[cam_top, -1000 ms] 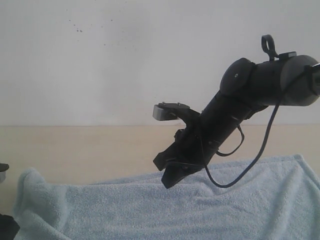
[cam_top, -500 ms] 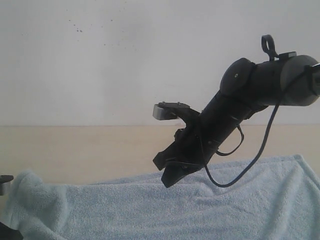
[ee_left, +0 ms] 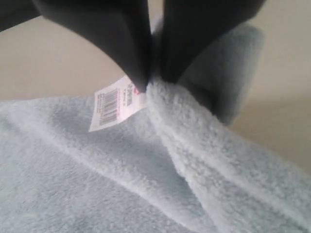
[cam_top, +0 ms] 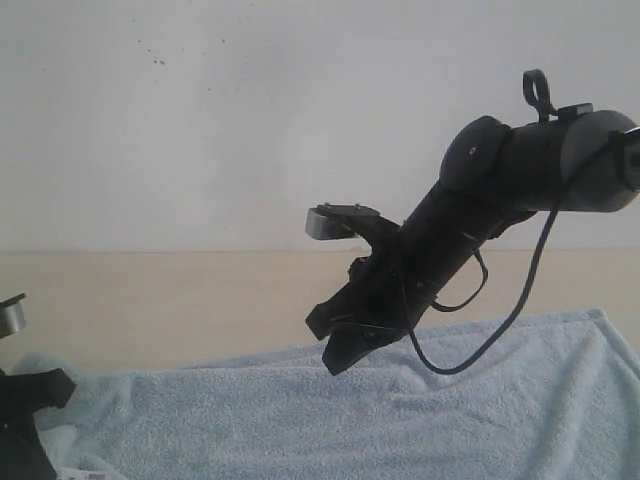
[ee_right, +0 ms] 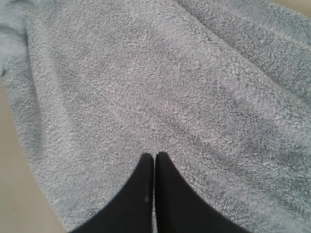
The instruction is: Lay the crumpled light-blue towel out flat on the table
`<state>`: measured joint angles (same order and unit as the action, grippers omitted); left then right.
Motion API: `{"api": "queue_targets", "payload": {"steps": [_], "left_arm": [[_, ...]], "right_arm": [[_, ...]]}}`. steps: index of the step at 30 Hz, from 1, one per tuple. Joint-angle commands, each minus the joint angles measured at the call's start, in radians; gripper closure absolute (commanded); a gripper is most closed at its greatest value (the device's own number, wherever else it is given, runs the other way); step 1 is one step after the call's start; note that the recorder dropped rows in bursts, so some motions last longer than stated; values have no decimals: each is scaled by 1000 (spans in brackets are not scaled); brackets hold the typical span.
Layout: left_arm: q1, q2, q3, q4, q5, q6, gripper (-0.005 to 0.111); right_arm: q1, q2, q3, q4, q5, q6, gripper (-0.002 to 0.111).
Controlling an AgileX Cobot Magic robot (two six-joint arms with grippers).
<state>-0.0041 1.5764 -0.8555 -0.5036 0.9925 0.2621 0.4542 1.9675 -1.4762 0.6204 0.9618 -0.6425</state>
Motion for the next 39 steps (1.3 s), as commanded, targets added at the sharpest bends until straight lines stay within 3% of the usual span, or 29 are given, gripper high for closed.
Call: {"api": "queue_targets", "payload": {"steps": [1, 6, 14, 23, 28, 31, 36, 39], "left_arm": [[21, 53, 10, -75, -41, -63, 103], [63, 136, 10, -94, -132, -89, 103], [173, 150, 6, -352, -280, 14, 103], [185, 246, -21, -88, -200, 91, 103], [185, 247, -30, -79, -235, 159, 102], [185, 247, -55, -82, -260, 212, 89], [185, 247, -101, -87, -239, 365, 52], [185, 247, -103, -197, -240, 452, 46]], "right_arm": [[-3, -3, 2, 3, 31, 1, 108], [-3, -3, 2, 3, 56, 3, 108], [-3, -3, 2, 3, 32, 3, 108], [-3, -3, 2, 3, 27, 3, 108], [-3, -3, 2, 3, 38, 9, 108], [-3, -3, 2, 3, 38, 12, 108], [-3, -3, 2, 3, 35, 9, 108], [-3, -3, 2, 3, 33, 9, 108]]}}
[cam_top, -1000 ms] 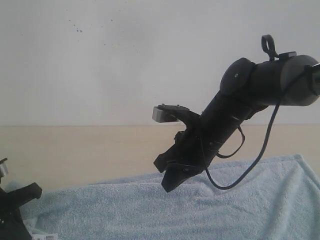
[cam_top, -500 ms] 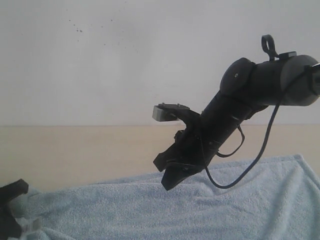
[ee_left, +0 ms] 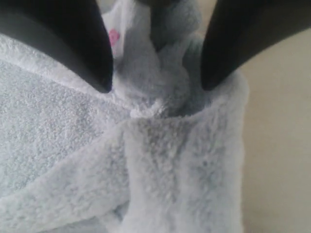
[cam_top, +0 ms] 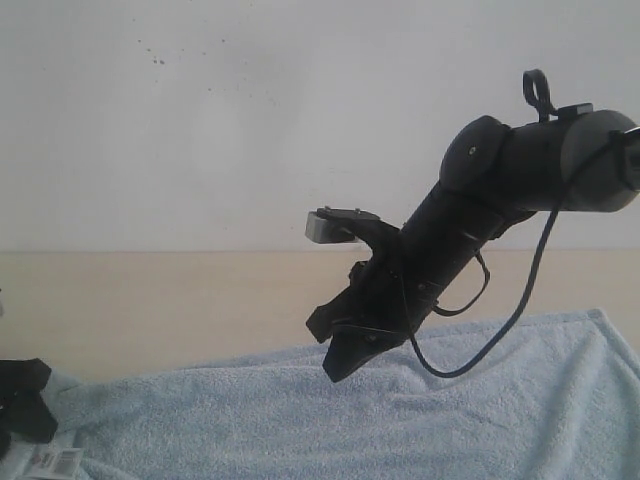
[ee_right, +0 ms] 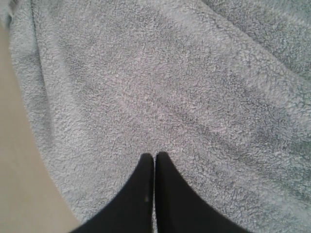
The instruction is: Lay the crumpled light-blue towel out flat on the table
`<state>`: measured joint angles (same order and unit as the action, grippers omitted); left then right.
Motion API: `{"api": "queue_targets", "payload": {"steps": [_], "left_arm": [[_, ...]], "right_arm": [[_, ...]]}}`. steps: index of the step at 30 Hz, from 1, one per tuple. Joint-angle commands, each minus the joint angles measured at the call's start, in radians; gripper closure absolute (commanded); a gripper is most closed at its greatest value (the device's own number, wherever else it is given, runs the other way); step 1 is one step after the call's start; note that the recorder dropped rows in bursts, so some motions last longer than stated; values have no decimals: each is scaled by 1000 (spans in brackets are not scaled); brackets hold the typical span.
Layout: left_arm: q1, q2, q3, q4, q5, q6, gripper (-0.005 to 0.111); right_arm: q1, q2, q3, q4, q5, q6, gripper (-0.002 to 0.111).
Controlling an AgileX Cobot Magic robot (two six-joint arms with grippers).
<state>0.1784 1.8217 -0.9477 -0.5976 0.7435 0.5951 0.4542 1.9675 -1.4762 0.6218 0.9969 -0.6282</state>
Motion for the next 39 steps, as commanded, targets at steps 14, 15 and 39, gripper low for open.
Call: {"api": "queue_targets", "payload": {"steps": [14, 15, 39], "left_arm": [[3, -90, -168, 179, 110, 483, 48], [3, -102, -170, 283, 132, 487, 50], [3, -91, -65, -37, -112, 252, 23]], "right_arm": [[-3, -3, 2, 1, 12, -5, 108], [-3, -3, 2, 1, 3, -7, 108], [-3, -3, 2, 4, -1, -7, 108]]}}
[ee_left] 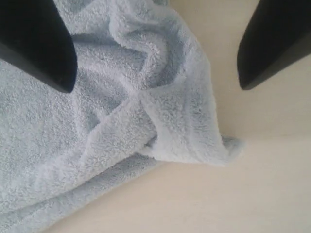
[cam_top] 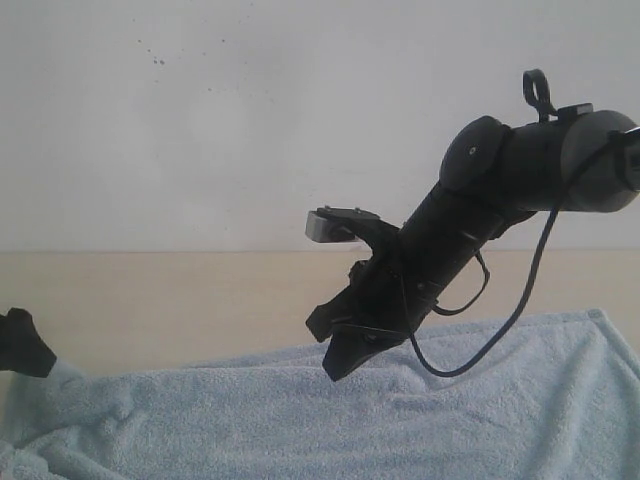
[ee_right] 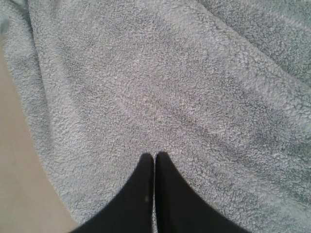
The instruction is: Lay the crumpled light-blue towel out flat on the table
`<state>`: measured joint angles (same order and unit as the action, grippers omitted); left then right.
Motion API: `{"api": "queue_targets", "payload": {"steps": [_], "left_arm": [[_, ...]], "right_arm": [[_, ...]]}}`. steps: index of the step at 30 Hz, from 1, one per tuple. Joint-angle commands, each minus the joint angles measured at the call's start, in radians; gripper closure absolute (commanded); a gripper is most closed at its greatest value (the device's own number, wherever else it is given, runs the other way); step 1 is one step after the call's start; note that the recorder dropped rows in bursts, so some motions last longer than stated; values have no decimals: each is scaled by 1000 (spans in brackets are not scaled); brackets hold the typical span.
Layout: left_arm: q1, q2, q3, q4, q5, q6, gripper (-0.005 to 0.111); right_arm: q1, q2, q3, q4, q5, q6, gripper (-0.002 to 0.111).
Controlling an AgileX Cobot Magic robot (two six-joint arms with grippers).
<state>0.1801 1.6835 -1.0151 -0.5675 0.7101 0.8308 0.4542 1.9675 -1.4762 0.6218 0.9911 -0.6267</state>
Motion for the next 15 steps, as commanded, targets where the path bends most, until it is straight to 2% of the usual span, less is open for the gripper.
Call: {"api": "queue_targets", "payload": {"steps": [1, 4, 6, 7, 9, 10, 12, 14, 15], "left_arm": [[1, 76, 2, -106, -148, 30, 23], [1, 150, 2, -125, -161, 30, 27], [1, 192, -2, -182, -119, 83, 52], [1, 206, -9, -217, -105, 133, 71], [1, 210, -22, -268, -64, 164, 98], [1, 208, -38, -286, -24, 181, 102], [1, 201, -82, -395, 121, 267, 103], [-1, 196, -97, -505, 401, 461, 103], [-6, 196, -95, -494, 511, 525, 103]], "right_arm": [[-3, -3, 2, 4, 13, -7, 108], [-3, -3, 2, 11, 11, -5, 108], [-3, -3, 2, 11, 9, -5, 108], [-3, -3, 2, 11, 9, -5, 108], [-3, -3, 2, 11, 9, -5, 108], [-3, -3, 2, 11, 7, -5, 108], [-3, -3, 2, 11, 7, -5, 108], [-3, -3, 2, 11, 2, -12, 108], [-3, -3, 2, 11, -7, -12, 108]]}}
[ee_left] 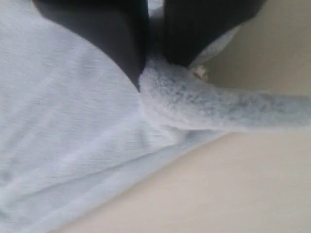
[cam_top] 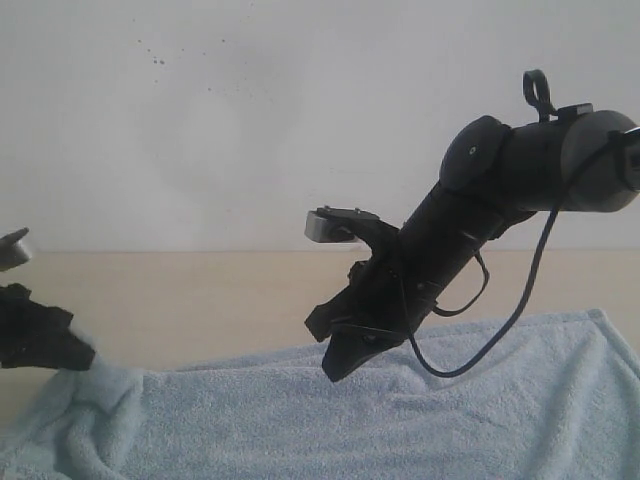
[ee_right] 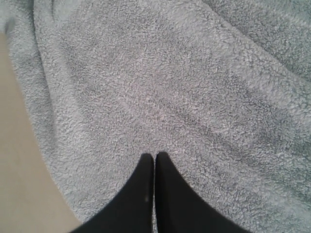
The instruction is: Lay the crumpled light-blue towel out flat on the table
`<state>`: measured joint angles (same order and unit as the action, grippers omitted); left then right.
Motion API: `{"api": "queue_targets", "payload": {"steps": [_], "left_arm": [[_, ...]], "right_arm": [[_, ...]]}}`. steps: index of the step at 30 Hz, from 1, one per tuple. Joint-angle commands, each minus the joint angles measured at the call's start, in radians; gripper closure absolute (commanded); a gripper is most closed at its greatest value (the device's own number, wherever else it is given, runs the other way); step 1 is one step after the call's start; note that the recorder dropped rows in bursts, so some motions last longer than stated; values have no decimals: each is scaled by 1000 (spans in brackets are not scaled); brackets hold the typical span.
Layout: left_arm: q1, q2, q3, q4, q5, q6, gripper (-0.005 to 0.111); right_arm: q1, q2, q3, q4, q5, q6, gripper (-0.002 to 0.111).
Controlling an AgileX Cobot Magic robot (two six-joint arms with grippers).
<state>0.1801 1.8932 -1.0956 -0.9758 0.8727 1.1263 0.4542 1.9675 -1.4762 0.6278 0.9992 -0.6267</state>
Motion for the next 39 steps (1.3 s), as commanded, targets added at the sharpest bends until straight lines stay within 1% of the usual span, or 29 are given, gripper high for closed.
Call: {"api": "queue_targets", "payload": {"steps": [1, 6, 8, 11, 13, 15, 17, 18, 20, 23, 27, 30, 35, 37, 39], "left_arm": [[-14, -14, -2, -42, 348, 223, 103], [-40, -14, 50, 186, 348, 55, 103], [-53, -14, 69, 271, 348, -13, 99], [-73, -14, 95, 327, 348, -72, 84], [-75, -14, 104, 330, 348, -90, 68], [-75, -14, 104, 330, 348, -108, 56], [-75, -14, 104, 321, 348, -120, 48], [-75, -14, 104, 315, 348, -120, 47], [-75, -14, 102, 294, 348, -142, 47], [-75, -14, 75, 273, 348, -222, 47], [-75, -14, 43, 273, 261, -321, 47], [-75, -14, 41, 278, 204, -326, 47], [-75, -14, 41, 278, 50, -326, 47], [-75, -14, 41, 278, 6, -326, 50], [-75, -14, 41, 278, -32, -326, 58]], "right_arm": [[-3, -3, 2, 5, -17, -12, 108], [-3, -3, 2, 5, -8, -14, 108], [-3, -3, 2, 5, -8, -12, 108], [-3, -3, 2, 5, -8, -12, 108], [-3, -3, 2, 5, -8, -12, 108], [-3, -3, 2, 5, -8, -12, 108], [-3, -3, 2, 5, -8, -12, 108], [-3, -3, 2, 5, -8, -12, 108], [-3, -3, 2, 5, -6, -12, 108], [-3, -3, 2, 5, -3, -12, 108], [-3, -3, 2, 5, -1, -12, 108], [-3, -3, 2, 5, 1, -12, 108], [-3, -3, 2, 11, 7, -10, 108], [-3, -3, 2, 11, 5, -8, 108], [-3, -3, 2, 11, 0, -8, 108]]}}
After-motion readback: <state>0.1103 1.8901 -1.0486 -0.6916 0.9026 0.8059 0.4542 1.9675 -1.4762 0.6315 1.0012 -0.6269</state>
